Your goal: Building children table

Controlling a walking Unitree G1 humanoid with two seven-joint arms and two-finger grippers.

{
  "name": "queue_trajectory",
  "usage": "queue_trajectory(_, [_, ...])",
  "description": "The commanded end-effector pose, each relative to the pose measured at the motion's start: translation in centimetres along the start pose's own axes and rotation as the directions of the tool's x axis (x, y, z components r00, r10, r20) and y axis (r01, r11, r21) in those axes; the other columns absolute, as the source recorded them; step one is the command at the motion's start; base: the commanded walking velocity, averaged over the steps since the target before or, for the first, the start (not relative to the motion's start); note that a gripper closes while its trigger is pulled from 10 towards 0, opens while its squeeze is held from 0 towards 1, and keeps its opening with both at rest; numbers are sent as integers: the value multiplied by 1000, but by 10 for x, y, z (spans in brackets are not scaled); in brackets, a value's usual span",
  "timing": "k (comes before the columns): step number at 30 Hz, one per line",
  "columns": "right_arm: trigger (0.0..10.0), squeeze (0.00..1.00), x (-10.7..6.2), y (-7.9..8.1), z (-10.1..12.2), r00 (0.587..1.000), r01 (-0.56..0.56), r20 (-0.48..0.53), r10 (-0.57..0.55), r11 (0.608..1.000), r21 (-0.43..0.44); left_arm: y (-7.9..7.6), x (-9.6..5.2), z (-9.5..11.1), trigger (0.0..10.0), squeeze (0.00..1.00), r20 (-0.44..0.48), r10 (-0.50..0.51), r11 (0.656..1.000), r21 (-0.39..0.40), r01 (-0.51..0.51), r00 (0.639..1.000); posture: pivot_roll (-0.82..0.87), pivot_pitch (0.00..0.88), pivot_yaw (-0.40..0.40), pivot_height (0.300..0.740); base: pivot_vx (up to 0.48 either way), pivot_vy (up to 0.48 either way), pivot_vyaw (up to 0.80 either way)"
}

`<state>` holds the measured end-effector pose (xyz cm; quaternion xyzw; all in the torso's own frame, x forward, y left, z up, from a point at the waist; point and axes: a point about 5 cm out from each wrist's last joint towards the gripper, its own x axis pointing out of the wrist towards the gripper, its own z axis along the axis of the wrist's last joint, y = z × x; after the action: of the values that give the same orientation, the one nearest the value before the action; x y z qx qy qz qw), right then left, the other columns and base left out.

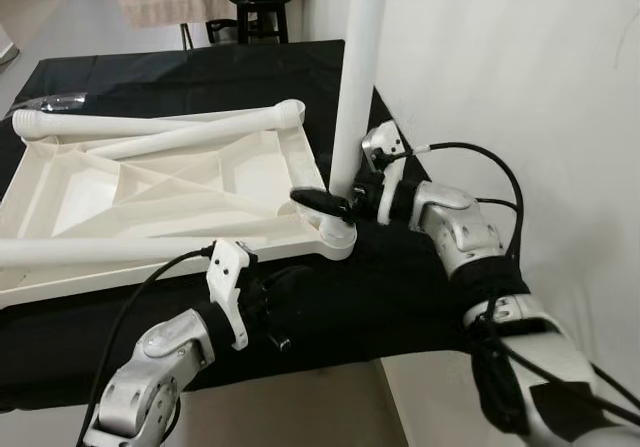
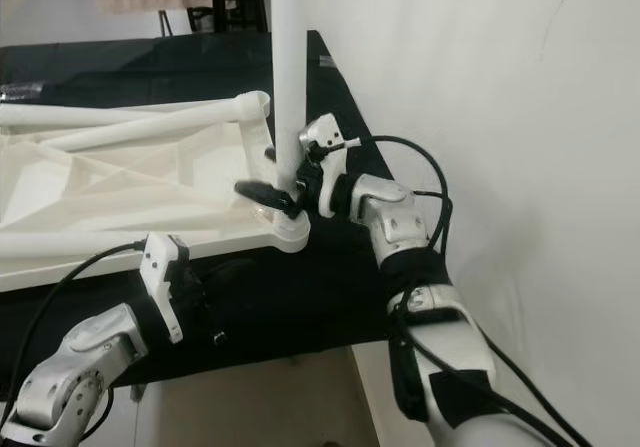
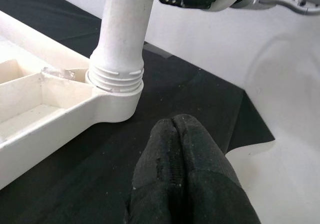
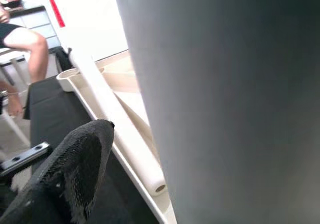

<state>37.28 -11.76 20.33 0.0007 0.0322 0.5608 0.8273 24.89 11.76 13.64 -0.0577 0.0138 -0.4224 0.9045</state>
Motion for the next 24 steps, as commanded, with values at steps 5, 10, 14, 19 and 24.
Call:
queue_trajectory(5, [7176,0,7,-3,-7,998,-30,-50,32,999,30,-6,-4,5,10000,0,1,46,987,151,-46,999,38,51,-71,740,0,0,0])
queue_trajectory(10, [0,0,1,-9,-19,996,60,-67,-55,996,62,-13,-11,15,10000,0,44,77,979,186,-84,996,31,53,-77,740,0,0,0])
queue_trajectory(14, [0,0,-6,-12,-30,989,118,-93,-112,991,66,-18,-14,18,10000,0,63,90,975,199,-101,994,24,53,-76,740,0,0,0])
queue_trajectory(19, [0,0,-19,-18,-43,955,274,-129,-266,961,46,-24,-15,17,10000,0,71,93,974,202,-106,993,7,63,-78,740,0,0,0])
queue_trajectory(24, [0,0,-11,-6,-62,843,529,-138,-520,848,34,-33,-15,15,10000,0,81,90,979,173,-103,993,-17,72,-67,740,0,0,0])
